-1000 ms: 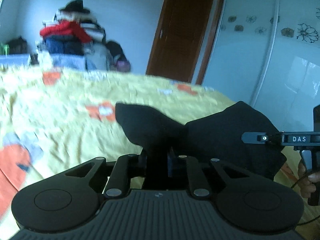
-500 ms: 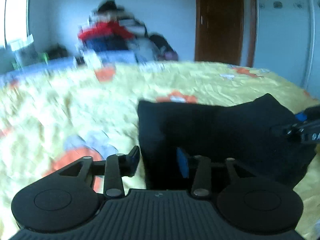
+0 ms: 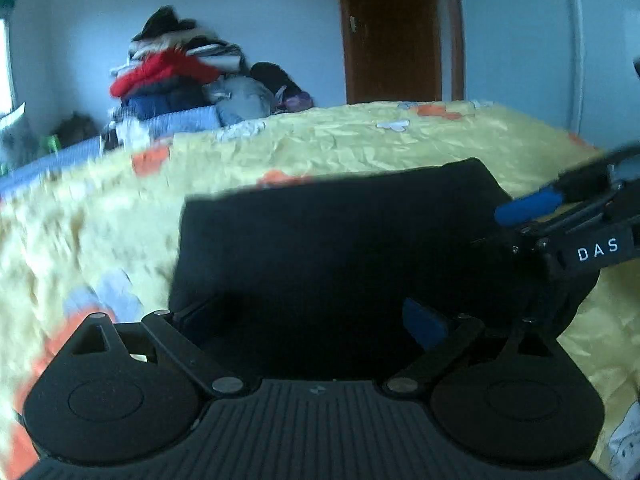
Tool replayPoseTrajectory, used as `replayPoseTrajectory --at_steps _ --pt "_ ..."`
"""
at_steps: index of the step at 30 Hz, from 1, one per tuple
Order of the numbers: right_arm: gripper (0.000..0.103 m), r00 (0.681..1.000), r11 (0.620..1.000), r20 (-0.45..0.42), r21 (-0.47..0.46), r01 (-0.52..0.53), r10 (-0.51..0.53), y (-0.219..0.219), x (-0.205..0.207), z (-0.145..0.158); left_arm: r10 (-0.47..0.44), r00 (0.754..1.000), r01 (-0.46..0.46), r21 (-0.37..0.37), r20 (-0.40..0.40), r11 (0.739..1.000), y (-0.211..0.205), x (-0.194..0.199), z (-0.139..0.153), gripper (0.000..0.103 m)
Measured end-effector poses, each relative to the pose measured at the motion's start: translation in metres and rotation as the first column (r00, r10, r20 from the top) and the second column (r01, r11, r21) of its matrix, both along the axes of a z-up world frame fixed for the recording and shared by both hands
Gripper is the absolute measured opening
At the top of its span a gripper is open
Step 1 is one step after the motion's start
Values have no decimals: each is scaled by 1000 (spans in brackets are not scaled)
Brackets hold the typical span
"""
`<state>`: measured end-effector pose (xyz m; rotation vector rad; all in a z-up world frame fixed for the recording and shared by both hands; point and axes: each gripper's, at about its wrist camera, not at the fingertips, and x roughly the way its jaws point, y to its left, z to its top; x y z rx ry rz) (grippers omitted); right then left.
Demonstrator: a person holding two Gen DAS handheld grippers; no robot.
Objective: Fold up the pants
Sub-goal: 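Lower the pants stack flat and open both tools, pulling them back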
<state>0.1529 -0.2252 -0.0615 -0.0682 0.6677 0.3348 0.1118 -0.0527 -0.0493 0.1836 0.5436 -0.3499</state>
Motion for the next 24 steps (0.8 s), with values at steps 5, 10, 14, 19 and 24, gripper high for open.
replayPoseTrajectory --at_steps 5,10,14,19,24 --pt "65 1000 1000 -10 21 -4 4 1 2 0 9 1000 -9 -29 -5 1000 8 -1 -1 101" --pt "80 1000 999 17 -28 -17 17 17 -2 -3 20 1000 -20 -15 -5 1000 4 -3 -2 103" --pt "83 1000 999 29 -40 -5 7 18 -5 -4 19 1000 -19 -27 -13 999 6 -2 -3 103" --pt "98 999 1000 45 -16 26 -25 11 -6 -9 20 1000 -20 -31 -18 999 7 -2 -3 103" --pt "103 998 997 33 53 60 -62 -3 -9 -19 20 1000 -20 -34 -15 999 7 -2 -3 103"
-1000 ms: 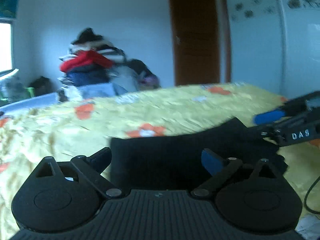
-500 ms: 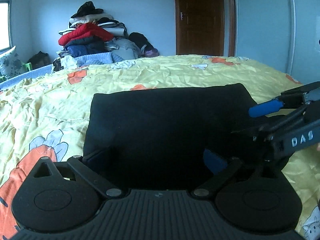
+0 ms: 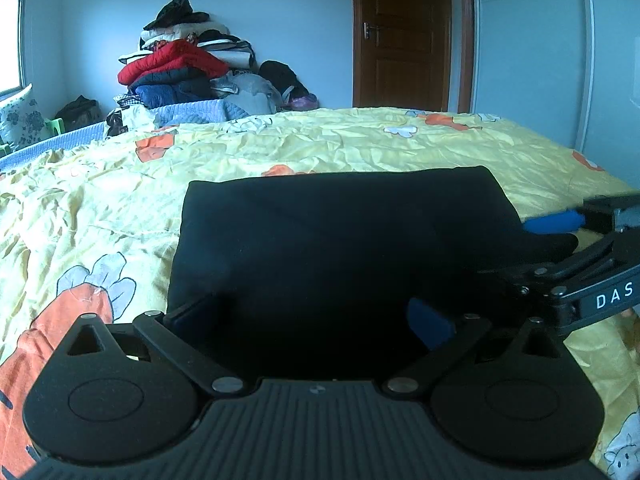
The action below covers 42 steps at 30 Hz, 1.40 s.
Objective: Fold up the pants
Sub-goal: 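Lower the pants stack flat and open both tools, pulling them back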
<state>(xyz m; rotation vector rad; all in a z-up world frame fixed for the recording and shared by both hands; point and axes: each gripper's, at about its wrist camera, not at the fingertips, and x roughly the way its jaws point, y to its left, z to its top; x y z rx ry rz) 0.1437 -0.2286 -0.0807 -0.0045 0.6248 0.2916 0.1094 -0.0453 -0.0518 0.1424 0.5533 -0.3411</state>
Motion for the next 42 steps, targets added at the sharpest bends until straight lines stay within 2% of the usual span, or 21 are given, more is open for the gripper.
replayPoseTrajectory --at_steps 2,4,6,7,9,12,17,20,29,33,37,42 --pt "103 1000 998 -4 67 -2 2 -12 -1 -4 22 1000 -22 -7 4 1000 2 -6 3 103" --pt "103 999 997 -28 74 34 -32 -18 0 -5 43 999 -44 -31 -13 999 7 -14 9 102" --pt "103 998 992 -38 114 61 -57 -25 -3 -4 23 999 -24 -65 -28 998 13 -21 12 103" --pt "103 995 988 -40 121 92 -88 -27 -7 -3 19 999 -21 -56 -38 998 13 -22 12 103" --pt "103 995 989 -32 112 101 -98 -25 -12 -2 28 999 -29 -18 -34 999 12 -21 7 103" --pt "103 996 994 -33 67 88 -86 -21 -14 -7 45 998 -46 -33 -31 998 13 -21 5 103" --pt "103 986 985 -22 54 165 -164 -20 -27 4 74 997 -75 -32 -26 997 10 -26 7 103" --pt "103 989 988 -2 44 151 -151 -15 -41 10 93 995 -94 -42 -38 995 10 -29 9 103" --pt "103 995 996 -42 32 87 -86 2 -70 11 95 995 -97 -53 -43 994 10 -49 16 102" --pt "103 997 996 -54 55 65 -62 7 -83 15 93 995 -94 -44 -36 995 9 -60 17 102" --pt "103 996 992 -80 121 43 -34 9 -96 17 103 994 -104 -37 -35 994 10 -73 17 102" --pt "103 997 993 -78 115 25 -16 18 -110 19 122 990 -125 -40 -73 991 20 -85 12 102"
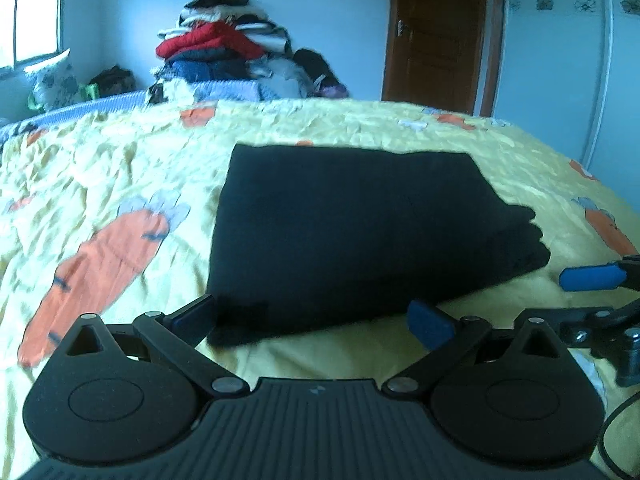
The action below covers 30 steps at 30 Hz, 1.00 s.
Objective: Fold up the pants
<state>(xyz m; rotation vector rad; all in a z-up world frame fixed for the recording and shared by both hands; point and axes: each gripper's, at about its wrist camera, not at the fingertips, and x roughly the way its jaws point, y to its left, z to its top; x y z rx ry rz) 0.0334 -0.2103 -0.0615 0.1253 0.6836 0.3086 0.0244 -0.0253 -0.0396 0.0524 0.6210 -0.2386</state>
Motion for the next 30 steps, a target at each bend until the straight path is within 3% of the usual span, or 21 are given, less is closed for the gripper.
replayPoseTrajectory --at_steps 4,10,22,30 --pt "103 1000 1000 8 -11 -10 10 10 -8 0 30 999 -31 -34 -28 999 15 -10 -7 102" --pt "103 1000 1000 -9 -10 7 -7 21 -7 -14 83 996 -83 -2 -22 997 28 -18 -14 102" --pt "103 997 977 51 -201 63 -54 46 -9 -32 87 995 -85 34 -40 996 23 -16 -19 103" --pt "103 997 978 55 -199 66 -56 46 -10 -33 87 995 -86 33 -40 996 22 -16 -19 103"
